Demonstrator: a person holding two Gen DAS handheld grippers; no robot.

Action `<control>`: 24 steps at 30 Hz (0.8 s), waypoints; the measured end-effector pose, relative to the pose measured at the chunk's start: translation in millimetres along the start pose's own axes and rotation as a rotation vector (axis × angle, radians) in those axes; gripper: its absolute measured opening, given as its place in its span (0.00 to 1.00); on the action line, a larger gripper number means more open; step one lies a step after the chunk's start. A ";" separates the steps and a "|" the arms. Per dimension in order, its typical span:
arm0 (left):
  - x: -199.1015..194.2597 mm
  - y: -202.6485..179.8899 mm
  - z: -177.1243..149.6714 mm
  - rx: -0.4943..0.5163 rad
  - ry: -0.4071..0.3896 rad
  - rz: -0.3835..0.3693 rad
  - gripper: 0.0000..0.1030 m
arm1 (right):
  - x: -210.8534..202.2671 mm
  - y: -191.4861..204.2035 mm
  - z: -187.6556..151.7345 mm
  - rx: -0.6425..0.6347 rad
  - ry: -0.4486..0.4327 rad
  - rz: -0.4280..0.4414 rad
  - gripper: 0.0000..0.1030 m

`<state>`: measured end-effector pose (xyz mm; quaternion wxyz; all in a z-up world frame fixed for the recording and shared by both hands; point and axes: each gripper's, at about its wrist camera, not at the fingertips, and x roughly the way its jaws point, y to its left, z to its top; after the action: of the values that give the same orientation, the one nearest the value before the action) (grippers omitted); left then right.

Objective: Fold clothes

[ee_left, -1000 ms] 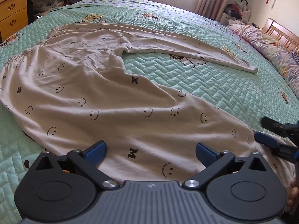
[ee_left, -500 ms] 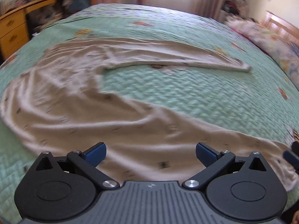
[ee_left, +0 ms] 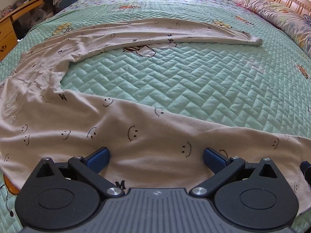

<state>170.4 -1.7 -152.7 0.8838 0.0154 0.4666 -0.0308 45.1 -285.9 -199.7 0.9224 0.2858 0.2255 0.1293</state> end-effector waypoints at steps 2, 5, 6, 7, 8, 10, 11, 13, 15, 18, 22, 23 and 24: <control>0.4 -3.2 -1.0 0.019 -0.004 0.009 0.99 | -0.4 2.0 -1.3 -0.007 -0.001 0.003 0.80; 0.5 -4.1 -1.6 0.024 -0.007 0.010 0.99 | -0.3 4.8 -2.1 -0.023 0.003 0.009 0.83; -0.1 -2.5 -0.8 0.018 -0.006 0.005 0.99 | -0.8 4.8 -1.8 -0.023 0.004 0.011 0.83; -2.1 -0.6 0.0 0.007 -0.006 -0.001 0.99 | -1.3 4.9 -1.7 -0.023 0.005 0.013 0.83; -5.7 1.6 0.8 -0.010 -0.012 -0.008 0.98 | -2.4 4.2 -1.2 -0.014 0.005 0.018 0.83; -19.3 4.4 1.1 -0.039 -0.047 -0.040 0.95 | -4.2 2.7 -0.4 0.002 0.003 0.027 0.83; -27.7 3.0 0.2 -0.033 -0.071 -0.065 0.95 | -4.8 2.0 0.0 0.008 0.002 0.031 0.83; -39.0 -5.4 -3.4 0.013 -0.090 -0.120 0.97 | -5.7 0.3 1.0 0.025 0.001 0.039 0.83; -37.7 -14.6 -8.7 0.044 -0.046 -0.180 0.97 | -7.0 -4.0 4.6 0.055 0.010 0.053 0.82; -23.8 -20.8 -21.3 0.052 0.019 -0.195 0.97 | -11.4 -19.0 13.7 0.116 0.043 0.004 0.53; -22.5 -26.1 -37.5 0.125 -0.019 -0.180 0.99 | -23.6 -48.4 20.4 0.214 0.068 -0.048 0.16; -23.0 -26.5 -39.8 0.139 -0.028 -0.180 0.99 | -27.1 -49.5 20.6 0.210 0.065 -0.061 0.15; -23.5 -25.0 -41.2 0.142 -0.035 -0.185 0.99 | -29.1 -48.3 21.5 0.207 0.065 -0.069 0.16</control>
<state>121.6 -23.3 -156.5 0.8819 0.0346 0.4472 -0.1454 35.8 -345.5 -202.2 0.8839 0.3674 0.2772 0.0825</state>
